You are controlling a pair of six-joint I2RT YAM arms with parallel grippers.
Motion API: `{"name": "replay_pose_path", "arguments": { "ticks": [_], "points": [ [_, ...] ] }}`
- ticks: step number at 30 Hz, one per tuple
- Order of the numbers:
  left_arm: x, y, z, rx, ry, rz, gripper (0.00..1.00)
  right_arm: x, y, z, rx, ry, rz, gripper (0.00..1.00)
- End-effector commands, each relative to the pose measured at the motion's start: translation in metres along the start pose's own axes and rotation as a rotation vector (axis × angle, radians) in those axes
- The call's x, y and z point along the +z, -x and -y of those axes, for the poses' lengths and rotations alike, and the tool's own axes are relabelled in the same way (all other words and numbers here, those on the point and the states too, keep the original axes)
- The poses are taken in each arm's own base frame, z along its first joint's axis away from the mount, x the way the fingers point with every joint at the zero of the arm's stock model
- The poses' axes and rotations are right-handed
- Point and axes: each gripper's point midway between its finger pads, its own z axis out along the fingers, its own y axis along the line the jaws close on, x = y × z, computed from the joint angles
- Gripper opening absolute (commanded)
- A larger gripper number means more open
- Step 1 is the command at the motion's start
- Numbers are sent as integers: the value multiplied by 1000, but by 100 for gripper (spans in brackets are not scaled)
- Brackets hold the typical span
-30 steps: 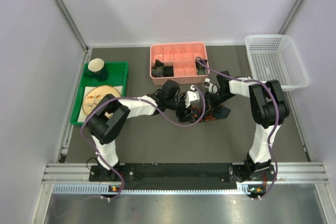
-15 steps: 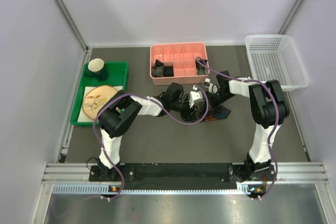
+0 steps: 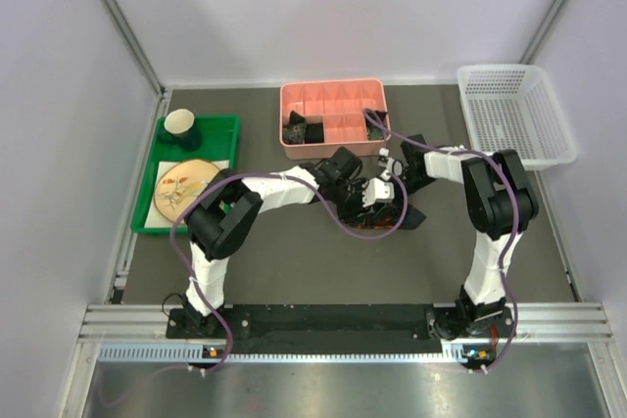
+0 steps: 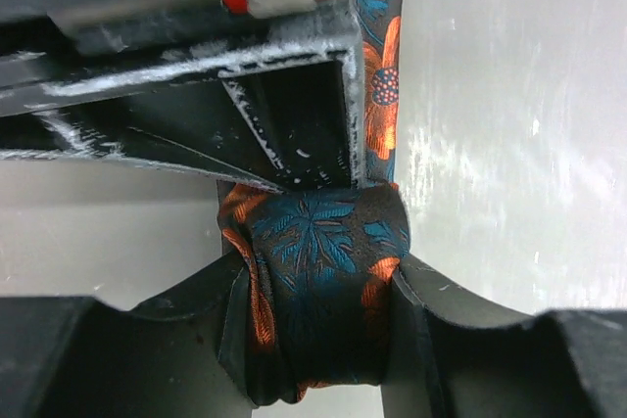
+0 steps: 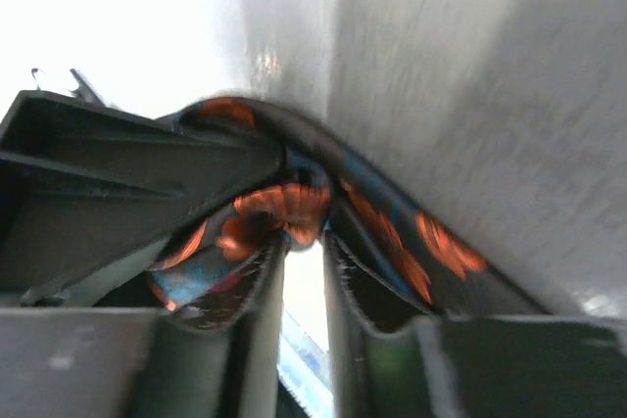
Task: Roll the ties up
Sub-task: Roll the tie at the center of the board.
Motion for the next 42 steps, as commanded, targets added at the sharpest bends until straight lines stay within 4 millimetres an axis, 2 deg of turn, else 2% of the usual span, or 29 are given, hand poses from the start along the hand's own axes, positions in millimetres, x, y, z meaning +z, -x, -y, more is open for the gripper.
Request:
{"name": "replay_pose_path", "arguments": {
  "ticks": [1,5,7,13,14,18,24,30,33,34,35,38,39,40,41,42],
  "points": [
    [-13,-77,24,-7,-116,-364,20,-23,-9,-28,-38,119,-24,27],
    [-6,-78,27,-6,-129,-396,20,-40,-11,-33,-43,159,-11,39],
    [-2,-77,30,8,-124,-405,22,-45,-12,-34,-37,181,-5,41],
    [5,-74,33,29,-117,-417,24,-51,-15,-50,-46,264,15,49],
    [6,-74,34,32,-117,-418,25,-53,-14,-52,-55,264,25,53],
    [7,-73,35,31,-119,-408,30,-45,-6,-44,-35,246,49,55],
    [11,-71,40,21,-139,-386,36,-29,5,-36,-49,215,57,49],
    [13,-72,41,22,-145,-379,38,-13,1,-27,-64,180,36,41],
    [14,-72,42,16,-148,-375,40,-10,1,-19,-67,149,31,23],
    [14,-72,42,12,-146,-373,41,-9,-2,-14,-66,132,20,4],
    [13,-71,41,11,-144,-370,42,-9,-1,-9,-68,105,22,0],
    [8,-65,37,-26,-126,-311,49,-8,-2,4,-76,53,16,0],
    [3,-62,30,-47,-110,-284,51,-9,-2,7,-82,38,21,0],
    [1,-53,32,-84,-134,-224,52,-9,-1,10,-95,18,26,0],
    [-5,-40,27,-90,-123,-149,55,-9,1,17,-101,-22,35,0],
    [-13,-36,15,-122,-103,-90,56,-10,3,20,-110,-43,41,0]
  ]
}}
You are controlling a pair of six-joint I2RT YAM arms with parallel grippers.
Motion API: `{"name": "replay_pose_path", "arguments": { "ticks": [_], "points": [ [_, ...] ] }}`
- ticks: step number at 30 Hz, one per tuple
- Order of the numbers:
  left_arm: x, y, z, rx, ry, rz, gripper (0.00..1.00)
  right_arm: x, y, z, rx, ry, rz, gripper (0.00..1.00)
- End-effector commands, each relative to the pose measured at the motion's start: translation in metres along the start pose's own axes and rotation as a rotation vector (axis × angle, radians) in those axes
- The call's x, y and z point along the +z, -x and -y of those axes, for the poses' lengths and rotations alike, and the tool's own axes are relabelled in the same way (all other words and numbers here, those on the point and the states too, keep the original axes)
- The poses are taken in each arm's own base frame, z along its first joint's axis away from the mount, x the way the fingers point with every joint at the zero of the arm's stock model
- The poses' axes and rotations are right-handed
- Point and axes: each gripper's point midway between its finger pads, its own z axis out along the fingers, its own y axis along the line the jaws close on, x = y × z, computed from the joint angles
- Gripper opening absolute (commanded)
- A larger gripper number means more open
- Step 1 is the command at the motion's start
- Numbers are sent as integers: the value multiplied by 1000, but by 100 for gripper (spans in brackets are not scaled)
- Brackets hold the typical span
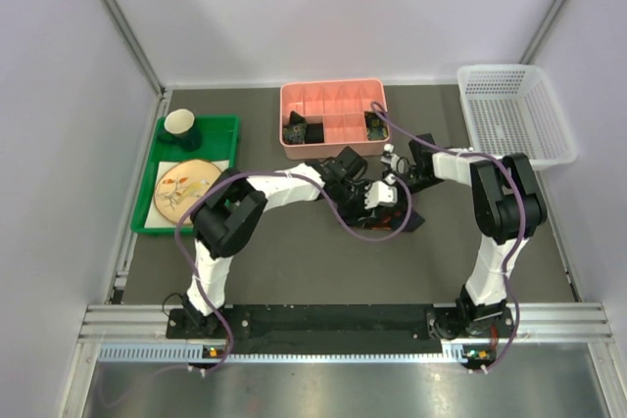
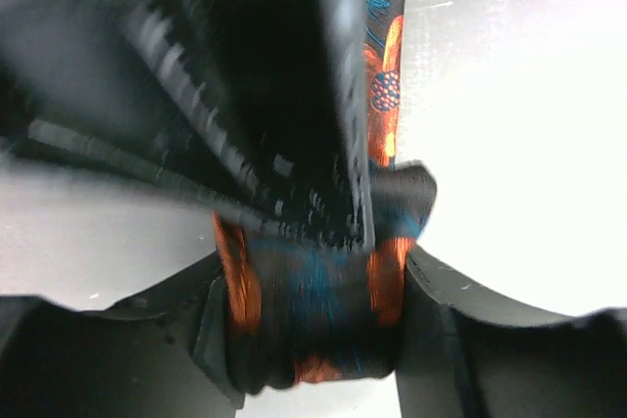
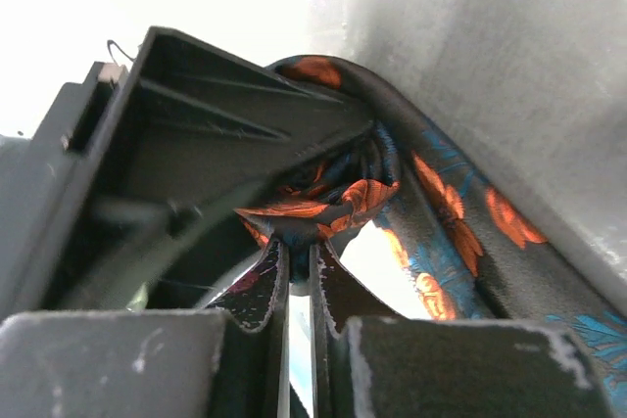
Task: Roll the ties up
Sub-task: Roll the tie at the center of the board.
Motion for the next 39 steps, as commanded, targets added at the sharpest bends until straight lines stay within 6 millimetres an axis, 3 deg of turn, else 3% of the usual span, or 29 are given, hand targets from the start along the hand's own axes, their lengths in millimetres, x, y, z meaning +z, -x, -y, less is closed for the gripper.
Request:
{"name": "replay_pose_path", "arguments": {
  "ticks": [1,3,7,13,23,25,26,28,35,39],
  "points": [
    [-18,-18,17,-218,-108,127,57,1,5,44,-75,-220,14,0],
    [-33,-2,3,-203,-46,267,61,-3,6,54,-79,-289,20,0],
    [-44,14,3,-163,-18,385,65,-12,10,68,-79,-391,43,0],
    [-34,18,-3,-158,-25,418,69,-19,19,84,-55,-499,69,0],
    [-21,25,-11,-141,16,467,77,-15,36,89,-56,-533,81,0],
    [-18,25,-13,-144,26,471,83,-13,35,89,-59,-542,73,0],
    [-17,29,-14,-134,34,482,92,-12,34,91,-58,-545,71,0],
    [-12,29,-15,-137,42,483,99,-9,32,92,-53,-547,64,0],
    [4,37,-21,-113,62,513,99,-1,28,96,-34,-537,38,0],
    [13,38,-24,-101,63,513,86,5,26,97,-17,-514,20,0]
  ]
}}
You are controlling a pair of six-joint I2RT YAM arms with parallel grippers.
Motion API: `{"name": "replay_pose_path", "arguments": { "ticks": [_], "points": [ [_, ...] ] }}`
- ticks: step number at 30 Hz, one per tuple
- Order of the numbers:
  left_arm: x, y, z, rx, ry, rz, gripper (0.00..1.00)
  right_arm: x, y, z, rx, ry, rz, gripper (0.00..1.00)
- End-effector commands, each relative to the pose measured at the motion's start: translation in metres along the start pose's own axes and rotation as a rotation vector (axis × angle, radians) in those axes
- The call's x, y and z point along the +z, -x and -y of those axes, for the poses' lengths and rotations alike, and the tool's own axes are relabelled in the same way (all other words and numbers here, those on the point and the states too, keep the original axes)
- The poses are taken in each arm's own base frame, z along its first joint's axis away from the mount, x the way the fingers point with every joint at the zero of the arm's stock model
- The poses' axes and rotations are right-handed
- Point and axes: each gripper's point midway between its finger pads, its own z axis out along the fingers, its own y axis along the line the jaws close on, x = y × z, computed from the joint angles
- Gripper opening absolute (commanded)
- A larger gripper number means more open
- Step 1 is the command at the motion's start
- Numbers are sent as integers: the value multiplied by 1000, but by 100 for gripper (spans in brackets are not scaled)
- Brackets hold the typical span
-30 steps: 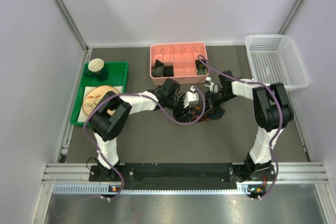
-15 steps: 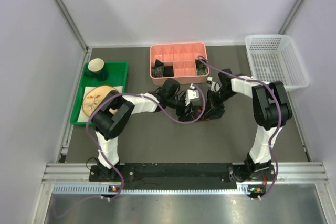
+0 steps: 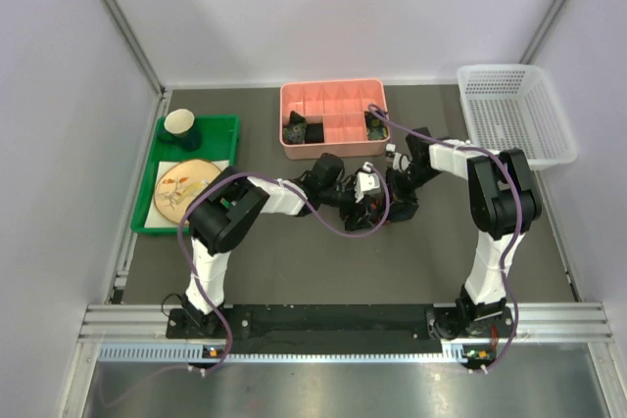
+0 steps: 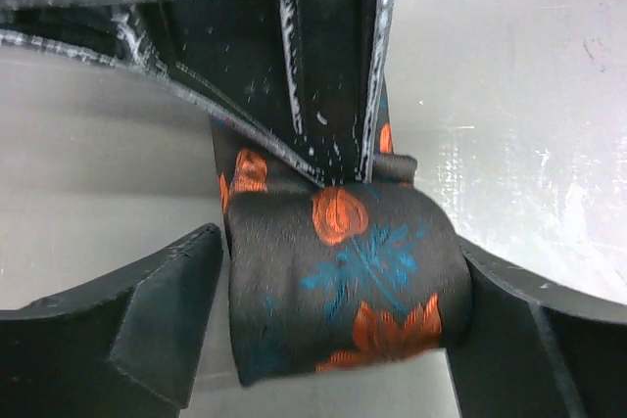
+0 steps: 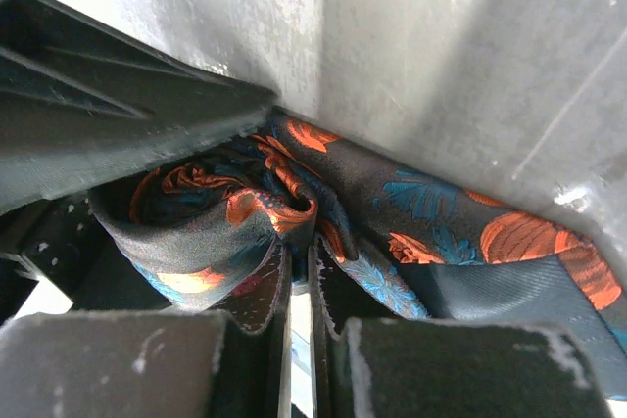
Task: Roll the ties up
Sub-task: Roll the tie at the center of the board.
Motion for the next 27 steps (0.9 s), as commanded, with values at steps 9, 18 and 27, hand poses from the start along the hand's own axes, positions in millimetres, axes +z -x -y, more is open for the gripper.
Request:
{"name": "replay_pose_path", "arguments": {
  "ticks": [9,18,27],
  "points": [
    [23,19,-3,31,-9,36,57,51,10,42,-11,-118,-17,0],
    [-14,-41,19,22,-22,-339,22,37,9,13,-22,-18,3,5],
    [-34,-79,29,-33,-88,-607,10,-18,-1,-18,-21,188,42,34]
  ]
}}
